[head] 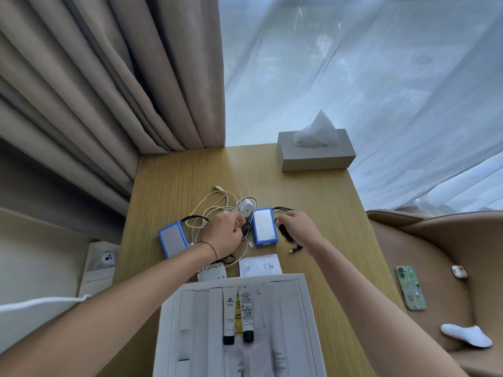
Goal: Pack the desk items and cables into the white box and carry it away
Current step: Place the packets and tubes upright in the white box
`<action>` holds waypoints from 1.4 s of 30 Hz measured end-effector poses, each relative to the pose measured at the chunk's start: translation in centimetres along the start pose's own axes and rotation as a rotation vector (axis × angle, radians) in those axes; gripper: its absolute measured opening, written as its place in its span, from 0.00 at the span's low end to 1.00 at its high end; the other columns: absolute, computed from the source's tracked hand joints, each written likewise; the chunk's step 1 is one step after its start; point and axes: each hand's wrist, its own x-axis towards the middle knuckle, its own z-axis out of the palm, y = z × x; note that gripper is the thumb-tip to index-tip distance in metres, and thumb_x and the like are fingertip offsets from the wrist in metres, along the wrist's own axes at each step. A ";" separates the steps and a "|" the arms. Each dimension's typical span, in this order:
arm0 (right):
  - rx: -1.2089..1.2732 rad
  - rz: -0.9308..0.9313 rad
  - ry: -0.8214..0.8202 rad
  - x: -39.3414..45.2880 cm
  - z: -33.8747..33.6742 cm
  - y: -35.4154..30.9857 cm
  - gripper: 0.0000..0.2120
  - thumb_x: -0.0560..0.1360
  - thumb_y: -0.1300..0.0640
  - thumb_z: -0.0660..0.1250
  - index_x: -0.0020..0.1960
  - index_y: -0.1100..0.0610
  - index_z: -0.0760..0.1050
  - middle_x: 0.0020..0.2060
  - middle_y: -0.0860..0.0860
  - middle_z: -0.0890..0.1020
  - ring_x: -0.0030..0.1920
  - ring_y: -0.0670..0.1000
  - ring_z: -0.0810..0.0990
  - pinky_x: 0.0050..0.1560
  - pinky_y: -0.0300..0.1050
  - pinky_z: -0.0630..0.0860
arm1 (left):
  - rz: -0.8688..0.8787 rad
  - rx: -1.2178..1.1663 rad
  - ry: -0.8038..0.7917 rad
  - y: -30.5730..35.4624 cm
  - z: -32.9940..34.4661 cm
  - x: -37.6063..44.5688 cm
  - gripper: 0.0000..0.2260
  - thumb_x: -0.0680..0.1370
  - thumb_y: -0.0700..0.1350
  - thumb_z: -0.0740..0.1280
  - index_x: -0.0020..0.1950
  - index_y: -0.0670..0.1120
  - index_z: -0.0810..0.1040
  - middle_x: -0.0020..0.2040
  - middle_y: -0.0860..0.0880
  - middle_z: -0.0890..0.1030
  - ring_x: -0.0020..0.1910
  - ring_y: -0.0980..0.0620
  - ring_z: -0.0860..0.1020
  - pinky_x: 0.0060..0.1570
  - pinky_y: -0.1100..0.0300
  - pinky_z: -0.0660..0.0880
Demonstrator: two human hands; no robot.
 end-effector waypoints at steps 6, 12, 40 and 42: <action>0.177 0.042 -0.031 -3.2 -0.3 -2.5 0.11 0.76 0.57 0.64 0.48 0.64 0.80 0.35 0.55 0.78 0.31 0.53 0.74 0.29 0.42 0.69 | -0.024 0.117 0.015 -0.8 1.3 5.1 0.15 0.75 0.40 0.63 0.61 0.49 0.75 0.57 0.47 0.81 0.52 0.45 0.79 0.47 0.55 0.76; 0.236 0.097 -0.078 -5.6 0.3 -2.4 0.10 0.76 0.54 0.67 0.51 0.60 0.81 0.36 0.52 0.80 0.33 0.50 0.77 0.31 0.40 0.74 | 0.032 0.240 -0.017 -0.5 2.5 8.8 0.21 0.75 0.46 0.67 0.68 0.49 0.72 0.58 0.44 0.80 0.52 0.42 0.80 0.45 0.53 0.75; -0.166 0.113 -0.200 -14.5 5.6 1.9 0.07 0.71 0.56 0.72 0.48 0.49 0.81 0.40 0.49 0.86 0.41 0.49 0.87 0.44 0.49 0.86 | -0.108 -0.521 0.118 0.6 -4.3 -0.2 0.05 0.78 0.40 0.63 0.50 0.46 0.78 0.46 0.45 0.80 0.38 0.47 0.80 0.30 0.55 0.78; -0.314 0.084 -0.117 -14.2 6.6 2.6 0.06 0.73 0.54 0.68 0.43 0.56 0.80 0.35 0.50 0.86 0.37 0.49 0.86 0.40 0.51 0.86 | -0.105 -0.574 0.137 0.8 -4.7 -2.5 0.06 0.78 0.38 0.64 0.51 0.44 0.79 0.44 0.46 0.79 0.36 0.54 0.79 0.27 0.64 0.76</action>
